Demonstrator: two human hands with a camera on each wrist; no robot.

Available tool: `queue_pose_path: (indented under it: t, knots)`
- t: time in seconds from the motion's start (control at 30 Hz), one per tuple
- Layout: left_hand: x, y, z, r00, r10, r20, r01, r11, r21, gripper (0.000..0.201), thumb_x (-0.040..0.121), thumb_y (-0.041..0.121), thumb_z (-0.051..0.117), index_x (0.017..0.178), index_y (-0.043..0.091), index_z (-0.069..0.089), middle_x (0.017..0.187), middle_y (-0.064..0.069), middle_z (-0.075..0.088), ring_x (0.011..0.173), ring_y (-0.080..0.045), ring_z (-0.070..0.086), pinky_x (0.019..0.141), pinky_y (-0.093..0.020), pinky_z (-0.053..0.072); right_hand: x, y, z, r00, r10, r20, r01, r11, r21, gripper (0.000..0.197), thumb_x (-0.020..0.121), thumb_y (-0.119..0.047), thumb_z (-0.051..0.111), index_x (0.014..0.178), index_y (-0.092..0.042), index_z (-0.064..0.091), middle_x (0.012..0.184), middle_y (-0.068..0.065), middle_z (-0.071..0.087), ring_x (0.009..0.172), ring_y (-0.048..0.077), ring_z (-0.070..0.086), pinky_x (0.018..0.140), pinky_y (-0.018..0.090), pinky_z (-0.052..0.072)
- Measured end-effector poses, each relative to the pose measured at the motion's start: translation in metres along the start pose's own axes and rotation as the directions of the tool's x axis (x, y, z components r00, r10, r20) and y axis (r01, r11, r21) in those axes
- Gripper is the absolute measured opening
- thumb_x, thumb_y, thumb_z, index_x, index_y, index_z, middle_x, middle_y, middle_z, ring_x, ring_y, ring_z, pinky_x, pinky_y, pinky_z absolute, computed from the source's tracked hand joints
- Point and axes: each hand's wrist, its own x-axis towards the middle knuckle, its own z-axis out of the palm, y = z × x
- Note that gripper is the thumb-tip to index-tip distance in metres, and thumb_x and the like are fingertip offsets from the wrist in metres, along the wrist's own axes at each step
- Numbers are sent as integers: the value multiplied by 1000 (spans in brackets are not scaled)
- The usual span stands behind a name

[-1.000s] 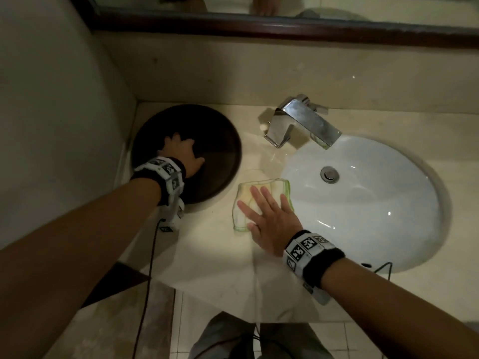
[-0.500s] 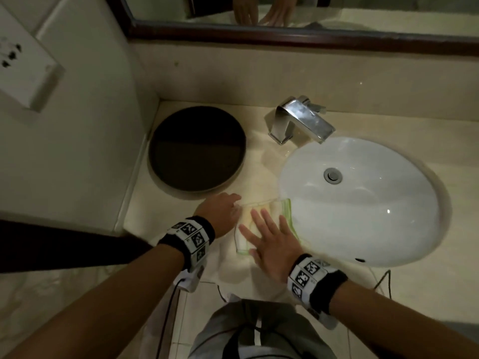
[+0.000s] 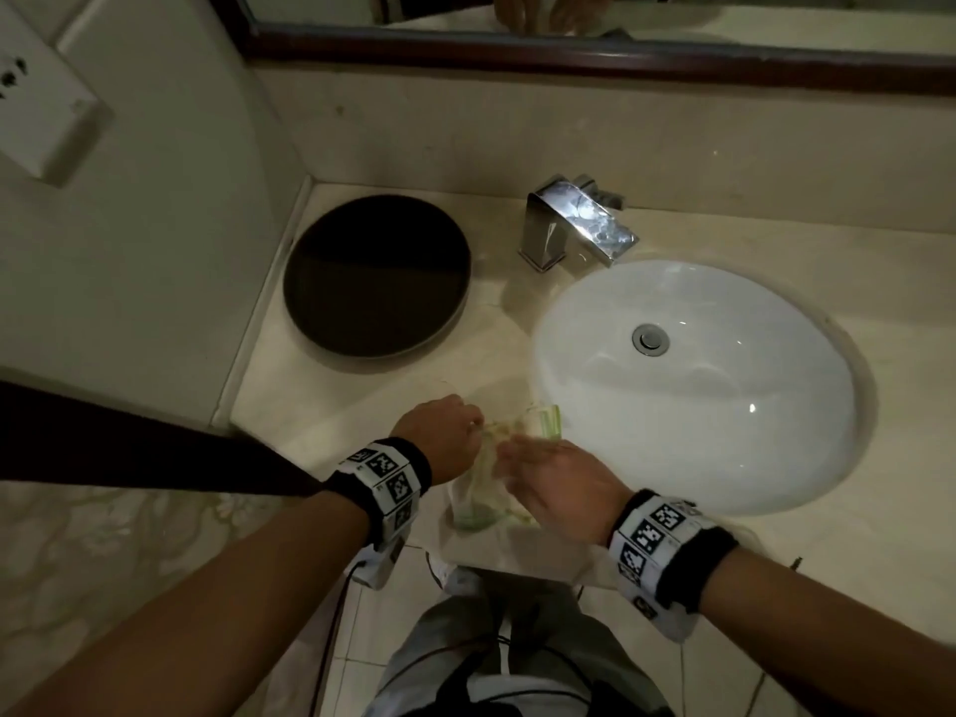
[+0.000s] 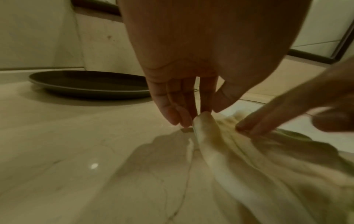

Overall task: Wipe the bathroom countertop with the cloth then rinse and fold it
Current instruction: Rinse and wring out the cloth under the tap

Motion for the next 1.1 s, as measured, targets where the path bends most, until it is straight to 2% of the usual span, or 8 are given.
queue_pose_path:
  t: [0.1, 0.27, 0.33, 0.43, 0.63, 0.9, 1.0, 1.1]
  knots:
    - [-8, 0, 3, 1000, -1, 13, 1, 1000, 10, 36, 94, 36, 48, 127, 24, 55, 122, -4, 54, 104, -28, 57, 89, -38, 47, 10, 0, -8, 994, 55, -96, -50, 997, 58, 53, 88, -38, 24, 108, -17, 69, 107, 6, 66, 97, 28, 61, 80, 39, 51]
    - [-16, 7, 6, 998, -53, -34, 51, 998, -42, 32, 95, 29, 50, 127, 23, 52, 121, -4, 51, 99, -28, 58, 86, -38, 48, 30, 6, -12, 974, 166, -152, -164, 986, 28, 49, 79, -38, 34, 102, -14, 70, 97, 11, 63, 87, 33, 58, 67, 39, 48]
    - [-19, 14, 7, 996, -76, -49, 72, 994, -78, 29, 95, 25, 51, 124, 23, 52, 119, -5, 51, 98, -28, 58, 85, -38, 48, 31, 9, -11, 975, 166, -147, -173, 984, -40, 53, 78, -35, 29, 108, -15, 68, 103, 11, 62, 92, 33, 56, 68, 38, 43]
    - [-23, 24, 9, 992, -114, -60, 106, 986, -127, 32, 91, 17, 55, 122, 23, 51, 118, -4, 49, 100, -28, 57, 86, -37, 47, 28, 11, -9, 979, 161, -121, -172, 981, -85, 56, 78, -30, 24, 112, -14, 66, 96, 10, 60, 88, 33, 54, 66, 36, 33]
    - [-27, 47, 5, 987, -137, -82, 122, 979, -163, 35, 87, 7, 51, 119, 22, 54, 116, -3, 49, 101, -25, 55, 86, -31, 43, 15, 24, -19, 981, 172, -94, -176, 984, -35, 31, 87, -15, 52, 116, -10, 59, 111, 12, 56, 105, 34, 47, 82, 38, 34]
    - [-15, 88, -16, 982, -56, -180, 28, 988, -155, 30, 83, 5, 53, 107, 21, 61, 108, -1, 51, 95, -23, 55, 85, -30, 45, -23, 47, -34, 951, 288, -108, -264, 944, 198, 19, 89, -25, 56, 106, -16, 60, 106, 4, 55, 99, 24, 48, 84, 37, 35]
    - [-5, 100, -25, 975, -31, -220, -9, 983, -181, 29, 82, 3, 54, 103, 20, 63, 104, 1, 52, 93, -21, 55, 81, -27, 44, -34, 54, -49, 927, 366, -85, -310, 873, 377, 6, 87, -26, 58, 91, -23, 55, 91, -4, 59, 85, 19, 52, 88, 39, 36]
    - [6, 107, -34, 964, -27, -265, -37, 971, -236, 29, 81, 2, 55, 102, 20, 63, 101, 2, 51, 93, -19, 54, 79, -23, 40, -41, 59, -63, 892, 443, -95, -347, 803, 485, 6, 86, -25, 56, 82, -24, 51, 78, -8, 59, 76, 16, 53, 89, 37, 33]
